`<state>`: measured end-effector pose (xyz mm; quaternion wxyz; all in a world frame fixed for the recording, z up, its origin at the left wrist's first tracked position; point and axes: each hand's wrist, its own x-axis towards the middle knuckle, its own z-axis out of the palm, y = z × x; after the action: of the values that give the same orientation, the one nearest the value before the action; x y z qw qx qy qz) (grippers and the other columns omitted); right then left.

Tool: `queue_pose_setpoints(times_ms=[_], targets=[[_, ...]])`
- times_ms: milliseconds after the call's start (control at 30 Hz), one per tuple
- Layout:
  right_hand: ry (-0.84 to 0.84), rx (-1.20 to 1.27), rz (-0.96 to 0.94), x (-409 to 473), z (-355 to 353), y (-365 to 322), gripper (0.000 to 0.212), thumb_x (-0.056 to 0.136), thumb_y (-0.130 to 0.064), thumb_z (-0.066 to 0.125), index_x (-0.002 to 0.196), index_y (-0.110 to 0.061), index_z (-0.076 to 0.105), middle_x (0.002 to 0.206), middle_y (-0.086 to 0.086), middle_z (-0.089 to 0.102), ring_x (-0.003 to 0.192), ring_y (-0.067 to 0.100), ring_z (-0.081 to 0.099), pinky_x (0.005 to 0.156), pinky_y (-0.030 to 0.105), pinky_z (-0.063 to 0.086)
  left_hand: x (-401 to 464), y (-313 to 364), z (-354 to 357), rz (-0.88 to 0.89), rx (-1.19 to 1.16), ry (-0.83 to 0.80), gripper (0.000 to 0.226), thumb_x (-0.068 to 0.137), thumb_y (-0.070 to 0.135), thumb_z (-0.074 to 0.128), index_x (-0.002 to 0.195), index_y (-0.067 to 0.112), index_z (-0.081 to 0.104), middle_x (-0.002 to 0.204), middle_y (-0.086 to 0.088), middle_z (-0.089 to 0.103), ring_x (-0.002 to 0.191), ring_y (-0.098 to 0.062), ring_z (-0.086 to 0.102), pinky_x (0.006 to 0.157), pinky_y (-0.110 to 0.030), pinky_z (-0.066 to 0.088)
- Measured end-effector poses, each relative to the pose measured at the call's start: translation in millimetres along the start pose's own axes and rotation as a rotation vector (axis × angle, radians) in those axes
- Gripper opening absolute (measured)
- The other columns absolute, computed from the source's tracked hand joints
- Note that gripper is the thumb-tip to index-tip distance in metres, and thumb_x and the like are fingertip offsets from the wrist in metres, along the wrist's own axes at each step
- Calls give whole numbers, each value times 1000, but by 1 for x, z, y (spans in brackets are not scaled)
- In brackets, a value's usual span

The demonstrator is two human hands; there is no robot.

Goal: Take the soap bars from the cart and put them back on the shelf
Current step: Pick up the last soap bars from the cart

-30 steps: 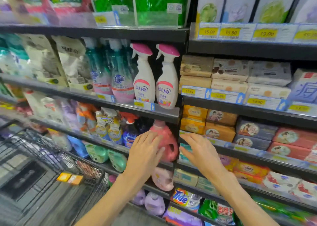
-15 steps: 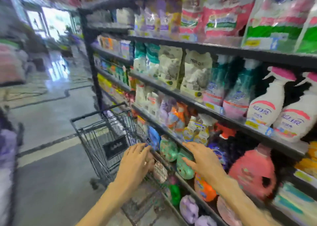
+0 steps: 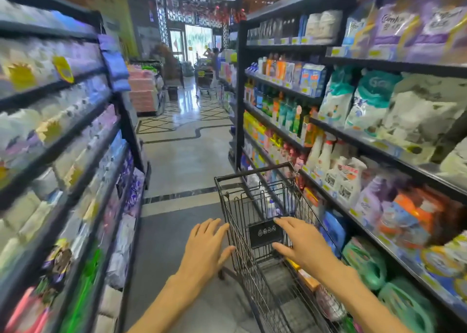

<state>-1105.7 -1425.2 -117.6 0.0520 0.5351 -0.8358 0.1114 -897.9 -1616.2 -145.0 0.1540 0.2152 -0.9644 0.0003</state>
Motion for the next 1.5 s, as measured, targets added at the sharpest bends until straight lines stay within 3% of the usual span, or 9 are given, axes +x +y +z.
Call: queue_pose_setpoints(times_ms=[433,500,667,900,1033,1133,1300,1367,1500], targets=[[-37,14,112,194,60,75,73,92,-61,53,154,-29,32,151,-7,43,138,14,42,114,32,37,220,-68,73,148,-20,-108,60,94,61,37,136,24,61,135,0,63,124,-25,61,101,-43,52],[-55,7,181,206,63,96,71,92,-60,54,152,-28,34,149,-6,46,136,16,44,111,33,39,256,-62,92,216,-18,-144,59,92,61,39,130,23,65,128,0,67,117,-25,66,94,-42,56],[-96,-14,395,216,74,153,72,93,-58,56,153,-28,32,152,-4,44,138,19,42,110,36,39,338,-26,151,420,-103,-198,57,94,57,54,141,26,53,141,1,57,129,-26,55,105,-43,48],[-97,61,787,192,104,217,68,93,-52,58,152,-28,34,150,-2,45,140,22,40,111,38,33,435,39,240,759,-188,-358,52,92,52,58,135,24,57,134,-2,61,123,-27,58,101,-42,51],[-132,100,1004,169,143,239,65,94,-54,55,151,-29,37,150,-2,45,139,23,42,110,39,36,458,68,304,919,-179,-529,56,97,56,39,140,21,51,137,-3,56,125,-28,54,103,-43,47],[-167,120,1082,148,189,249,63,90,-53,60,145,-26,47,139,1,56,125,27,56,98,43,50,460,83,360,963,-163,-653,54,99,51,44,144,21,45,141,-3,51,129,-27,49,105,-41,43],[-229,220,1171,123,275,266,62,97,-54,48,153,-30,33,147,-5,47,129,20,49,100,35,45,446,103,473,946,-92,-826,55,99,50,30,144,21,42,142,-4,47,130,-30,48,103,-42,42],[-249,257,1207,116,314,271,62,99,-54,47,154,-30,32,148,-5,45,132,21,46,105,33,41,438,111,522,942,-47,-868,52,101,43,39,148,23,37,144,-6,45,130,-31,47,101,-40,42],[-91,280,1277,98,390,281,45,89,-46,58,129,-25,65,118,-8,64,108,6,63,95,14,40,423,126,616,955,118,-941,75,94,23,63,156,23,21,160,-14,28,144,-35,34,109,-42,38]])
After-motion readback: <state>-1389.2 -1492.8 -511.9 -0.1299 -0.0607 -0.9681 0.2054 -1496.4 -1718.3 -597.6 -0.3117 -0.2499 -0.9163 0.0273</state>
